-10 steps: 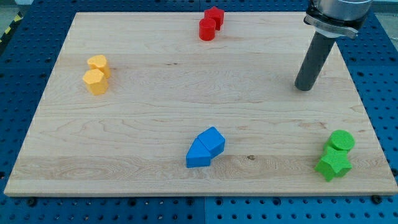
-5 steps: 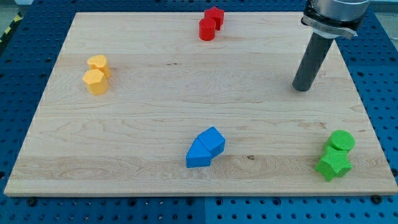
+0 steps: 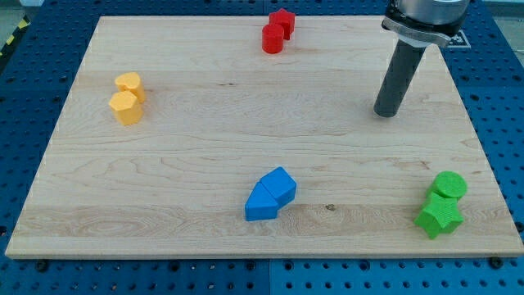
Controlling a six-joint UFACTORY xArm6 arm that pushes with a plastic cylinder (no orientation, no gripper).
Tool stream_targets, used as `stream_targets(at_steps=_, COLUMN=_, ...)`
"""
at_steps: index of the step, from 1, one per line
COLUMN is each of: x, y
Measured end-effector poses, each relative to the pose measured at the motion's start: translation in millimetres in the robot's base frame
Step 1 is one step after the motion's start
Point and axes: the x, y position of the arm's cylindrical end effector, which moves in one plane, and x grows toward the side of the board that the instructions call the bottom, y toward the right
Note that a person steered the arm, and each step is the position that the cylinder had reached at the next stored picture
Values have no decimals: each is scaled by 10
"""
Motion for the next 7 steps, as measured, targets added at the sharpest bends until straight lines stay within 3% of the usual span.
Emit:
stream_targets(at_steps=3, x=-112, y=178)
stream_targets(at_steps=4, x=197, y=670)
stream_targets(at_steps=7, x=1971, y=1305)
